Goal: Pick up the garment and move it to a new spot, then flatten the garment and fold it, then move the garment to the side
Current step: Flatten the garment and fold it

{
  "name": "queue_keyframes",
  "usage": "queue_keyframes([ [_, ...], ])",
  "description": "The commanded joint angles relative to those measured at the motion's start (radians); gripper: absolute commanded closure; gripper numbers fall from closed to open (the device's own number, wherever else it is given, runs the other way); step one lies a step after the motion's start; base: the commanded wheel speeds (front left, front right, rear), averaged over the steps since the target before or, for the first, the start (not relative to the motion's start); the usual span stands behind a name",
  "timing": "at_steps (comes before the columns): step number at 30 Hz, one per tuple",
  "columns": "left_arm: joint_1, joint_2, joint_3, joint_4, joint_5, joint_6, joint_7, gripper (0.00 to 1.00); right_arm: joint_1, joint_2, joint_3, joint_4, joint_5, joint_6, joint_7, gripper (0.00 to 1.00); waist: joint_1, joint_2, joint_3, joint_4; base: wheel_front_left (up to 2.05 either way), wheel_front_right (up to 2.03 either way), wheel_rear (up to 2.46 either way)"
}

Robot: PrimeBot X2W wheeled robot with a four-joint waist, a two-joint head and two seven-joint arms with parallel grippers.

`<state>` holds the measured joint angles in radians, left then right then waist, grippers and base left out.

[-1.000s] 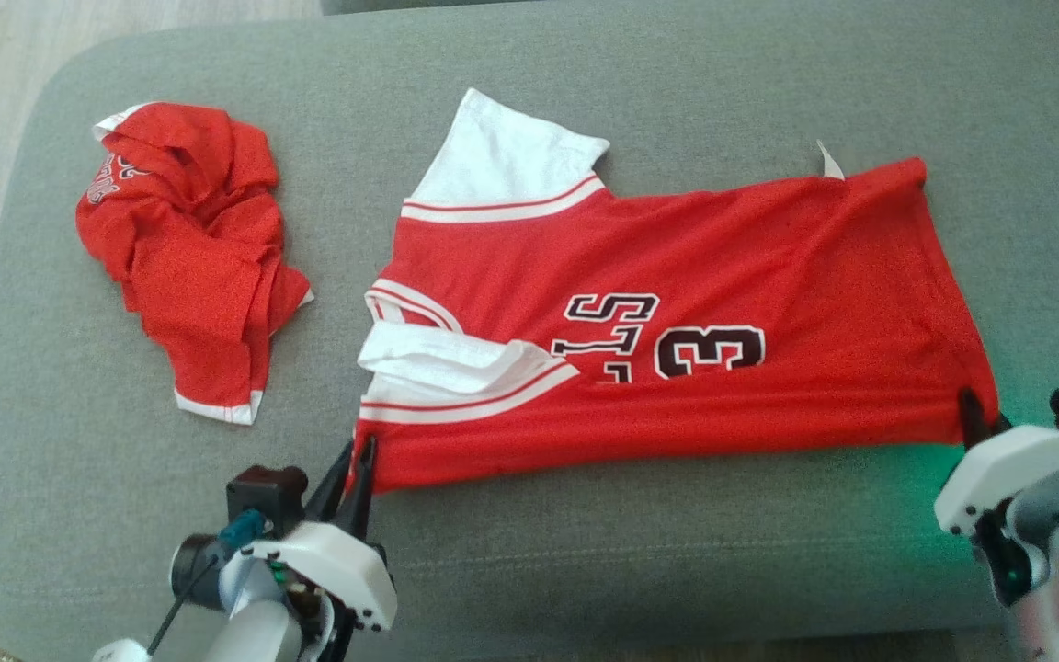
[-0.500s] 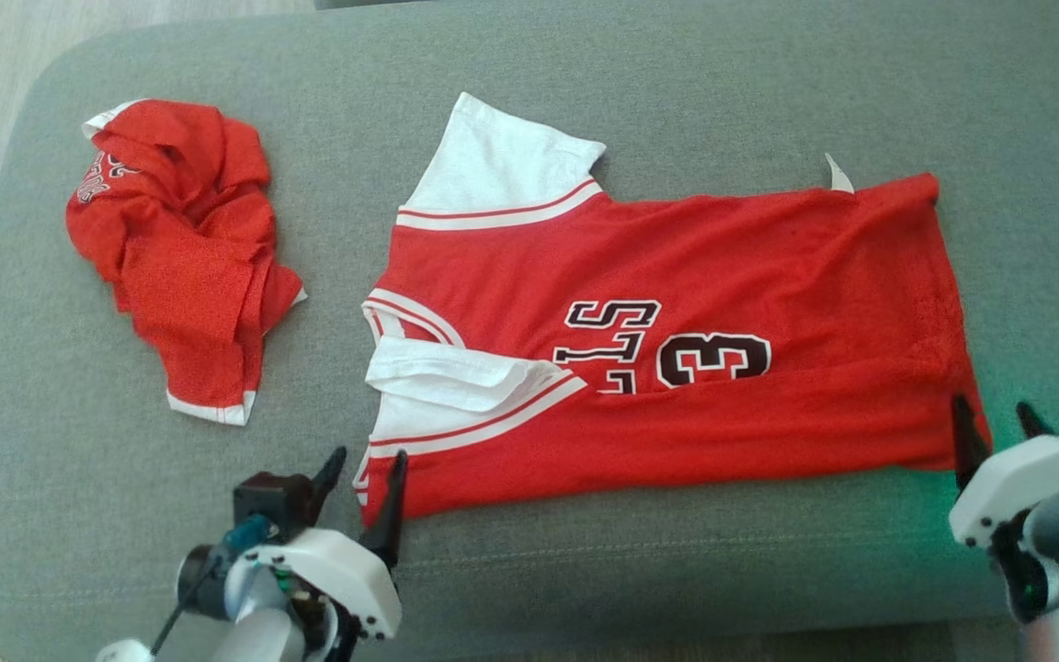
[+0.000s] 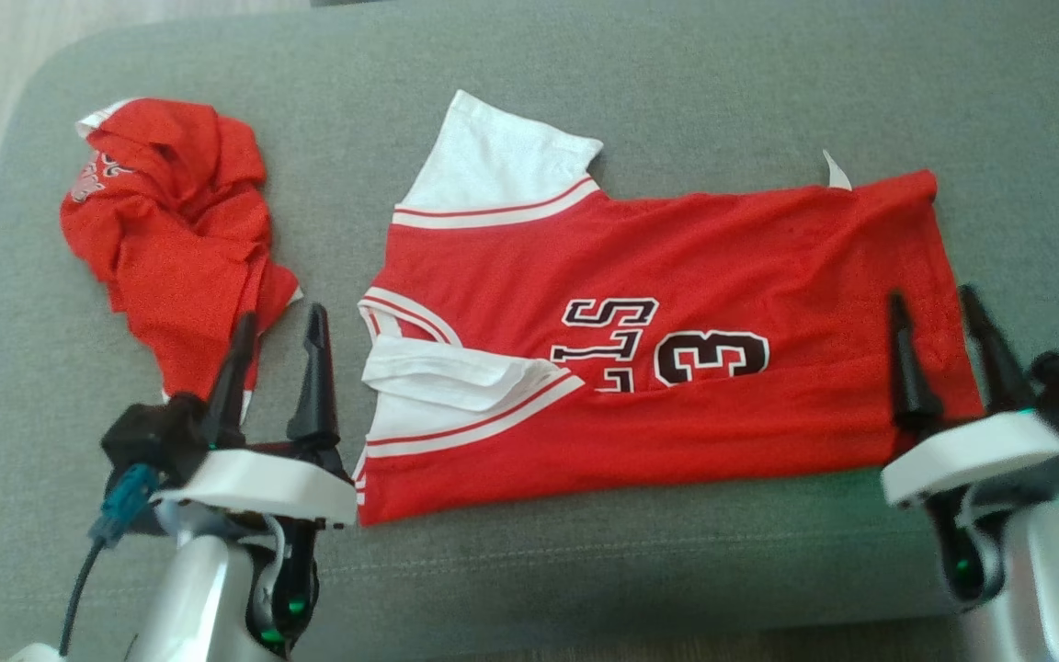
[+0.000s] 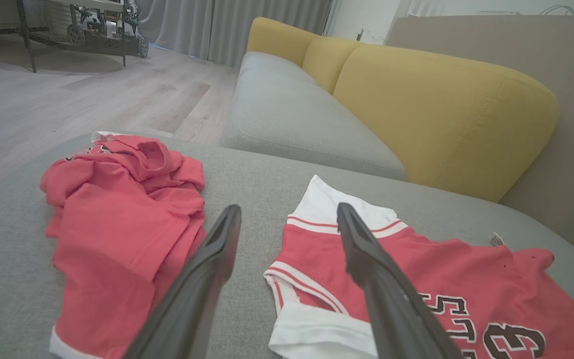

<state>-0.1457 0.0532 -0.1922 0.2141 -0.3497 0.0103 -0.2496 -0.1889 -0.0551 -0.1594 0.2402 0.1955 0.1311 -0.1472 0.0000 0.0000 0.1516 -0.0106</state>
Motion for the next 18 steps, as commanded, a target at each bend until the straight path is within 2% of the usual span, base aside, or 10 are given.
queue_keyframes([
  [1, -0.016, 0.004, 0.04, -0.04, 0.011, 0.006, -0.012, 0.0, 0.005, 0.001, 0.035, -0.038, 0.005, 0.0, -0.02, 0.0, 0.0, 0.0, 0.009, -0.005, 0.0, 0.0, 0.0],
  [8, -0.068, -0.002, 0.015, 0.004, 0.066, 0.004, -0.012, 0.0, -0.005, 0.003, 0.096, -0.064, 0.014, 0.0, -0.062, 0.0, 0.0, 0.0, 0.075, -0.041, 0.0, 0.0, 0.0],
  [18, -0.39, 0.053, -0.018, 0.238, 0.158, -0.009, 0.015, 0.0, -0.069, 0.004, 0.122, -0.135, 0.004, 0.0, -0.076, 0.0, 0.0, 0.0, 0.25, -0.122, 0.0, 0.0, 0.0],
])
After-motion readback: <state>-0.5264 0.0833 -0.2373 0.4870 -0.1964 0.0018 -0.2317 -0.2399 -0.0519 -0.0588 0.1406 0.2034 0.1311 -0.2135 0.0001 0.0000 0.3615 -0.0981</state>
